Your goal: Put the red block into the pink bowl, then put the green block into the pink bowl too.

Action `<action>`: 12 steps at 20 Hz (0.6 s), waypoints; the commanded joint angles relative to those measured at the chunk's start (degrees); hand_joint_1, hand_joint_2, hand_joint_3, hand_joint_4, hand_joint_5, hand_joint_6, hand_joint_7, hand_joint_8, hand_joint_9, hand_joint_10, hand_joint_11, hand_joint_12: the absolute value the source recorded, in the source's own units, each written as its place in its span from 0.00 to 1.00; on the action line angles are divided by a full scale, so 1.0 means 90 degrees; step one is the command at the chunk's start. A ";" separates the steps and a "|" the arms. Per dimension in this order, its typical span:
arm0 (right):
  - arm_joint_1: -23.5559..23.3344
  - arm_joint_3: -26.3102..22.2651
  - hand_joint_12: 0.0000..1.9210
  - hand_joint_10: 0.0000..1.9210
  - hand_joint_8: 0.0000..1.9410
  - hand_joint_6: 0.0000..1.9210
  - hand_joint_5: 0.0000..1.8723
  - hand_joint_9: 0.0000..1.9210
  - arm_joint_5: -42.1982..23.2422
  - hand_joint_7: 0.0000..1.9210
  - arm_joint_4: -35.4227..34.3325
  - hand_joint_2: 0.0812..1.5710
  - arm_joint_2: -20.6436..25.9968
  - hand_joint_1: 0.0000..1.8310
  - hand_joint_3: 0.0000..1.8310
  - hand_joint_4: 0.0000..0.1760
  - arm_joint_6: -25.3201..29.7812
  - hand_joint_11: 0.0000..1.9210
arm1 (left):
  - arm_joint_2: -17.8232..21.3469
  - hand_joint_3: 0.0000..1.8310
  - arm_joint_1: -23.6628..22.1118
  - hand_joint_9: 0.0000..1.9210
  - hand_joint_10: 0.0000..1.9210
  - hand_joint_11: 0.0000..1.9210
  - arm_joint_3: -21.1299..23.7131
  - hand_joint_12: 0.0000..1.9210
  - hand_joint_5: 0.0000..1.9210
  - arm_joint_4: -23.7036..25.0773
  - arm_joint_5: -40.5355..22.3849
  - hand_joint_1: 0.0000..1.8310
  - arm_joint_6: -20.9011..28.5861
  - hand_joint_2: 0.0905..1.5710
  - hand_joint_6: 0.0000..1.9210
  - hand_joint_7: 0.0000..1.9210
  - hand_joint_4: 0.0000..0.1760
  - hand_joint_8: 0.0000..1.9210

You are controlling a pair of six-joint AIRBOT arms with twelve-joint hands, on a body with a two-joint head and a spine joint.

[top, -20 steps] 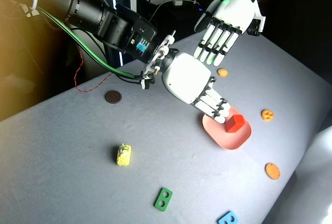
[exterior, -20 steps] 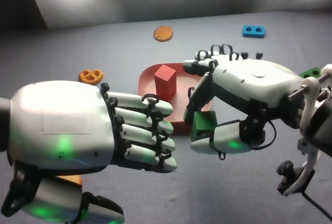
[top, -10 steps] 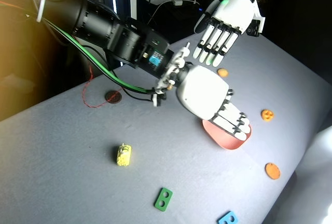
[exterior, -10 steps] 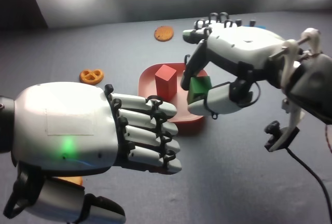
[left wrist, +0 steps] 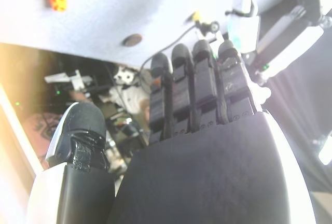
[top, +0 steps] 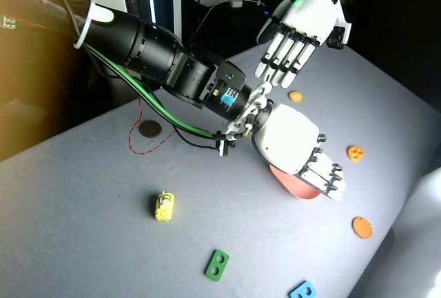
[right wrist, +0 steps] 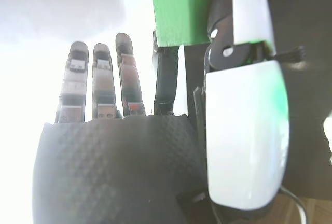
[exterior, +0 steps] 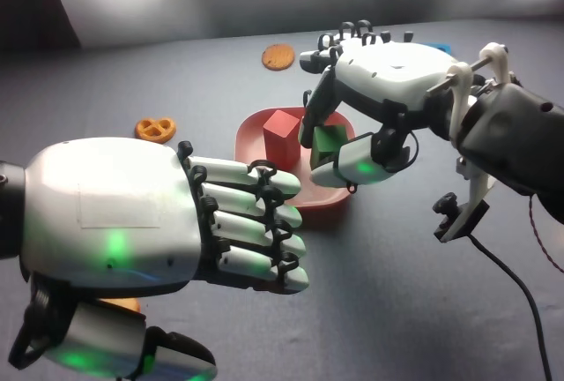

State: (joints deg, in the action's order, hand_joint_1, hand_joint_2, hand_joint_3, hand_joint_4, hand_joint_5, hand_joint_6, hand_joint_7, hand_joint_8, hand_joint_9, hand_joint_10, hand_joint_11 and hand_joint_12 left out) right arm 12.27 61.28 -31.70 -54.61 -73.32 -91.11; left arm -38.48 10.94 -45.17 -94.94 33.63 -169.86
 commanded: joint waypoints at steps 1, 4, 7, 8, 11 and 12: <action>-0.0102 0.0052 0.00 0.00 0.00 0.36 0.62 0.00 -0.0473 0.11 0.0295 0.64 0.0040 0.61 0.00 0.11 0.0031 0.00 | 0.0029 0.00 -0.0084 0.08 0.00 0.01 -0.0005 0.01 0.16 -0.0347 0.0262 0.02 0.0005 0.86 0.00 0.13 0.00 0.00; -0.0113 0.0231 0.00 0.00 0.00 0.35 0.63 0.00 -0.0496 0.10 0.0343 0.64 -0.0065 0.61 0.00 0.43 0.0031 0.00 | 0.0025 0.00 -0.0088 0.09 0.00 0.01 -0.0006 0.01 0.17 -0.0347 0.0262 0.06 0.0005 0.85 0.00 0.14 0.00 0.00; -0.0106 0.0350 0.00 0.00 0.00 0.32 0.65 0.00 -0.0497 0.12 0.0381 0.63 -0.0132 0.63 0.00 0.00 0.0034 0.00 | 0.0023 0.00 -0.0096 0.08 0.00 0.01 -0.0006 0.02 0.16 -0.0347 0.0262 0.04 0.0005 0.85 0.00 0.14 0.00 0.00; -0.0104 0.0361 0.00 0.00 0.00 0.31 0.65 0.00 -0.0503 0.11 0.0381 0.63 -0.0135 0.63 0.00 0.00 0.0038 0.00 | 0.0023 0.00 -0.0097 0.08 0.00 0.01 -0.0006 0.02 0.16 -0.0347 0.0262 0.04 0.0005 0.85 0.00 0.13 0.00 0.00; -0.0094 0.0368 0.00 0.00 0.00 0.31 0.65 0.00 -0.0528 0.11 0.0391 0.63 -0.0150 0.63 0.00 0.00 0.0041 0.00 | 0.0023 0.00 -0.0102 0.08 0.00 0.00 -0.0008 0.02 0.16 -0.0346 0.0262 0.04 0.0005 0.85 0.00 0.13 0.00 0.00; -0.0085 0.0373 0.00 0.00 0.00 0.34 0.63 0.00 -0.0548 0.11 0.0397 0.63 -0.0162 0.63 0.00 0.00 0.0042 0.00 | 0.0023 0.00 -0.0103 0.08 0.00 0.01 -0.0008 0.02 0.17 -0.0346 0.0262 0.04 0.0005 0.86 0.00 0.14 0.00 0.00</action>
State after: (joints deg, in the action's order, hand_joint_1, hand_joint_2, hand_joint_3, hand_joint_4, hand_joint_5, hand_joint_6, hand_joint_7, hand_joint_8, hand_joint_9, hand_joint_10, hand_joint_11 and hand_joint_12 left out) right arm 12.08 64.45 -31.88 -53.30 -75.24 -91.09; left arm -38.50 10.76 -45.17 -94.94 33.63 -169.84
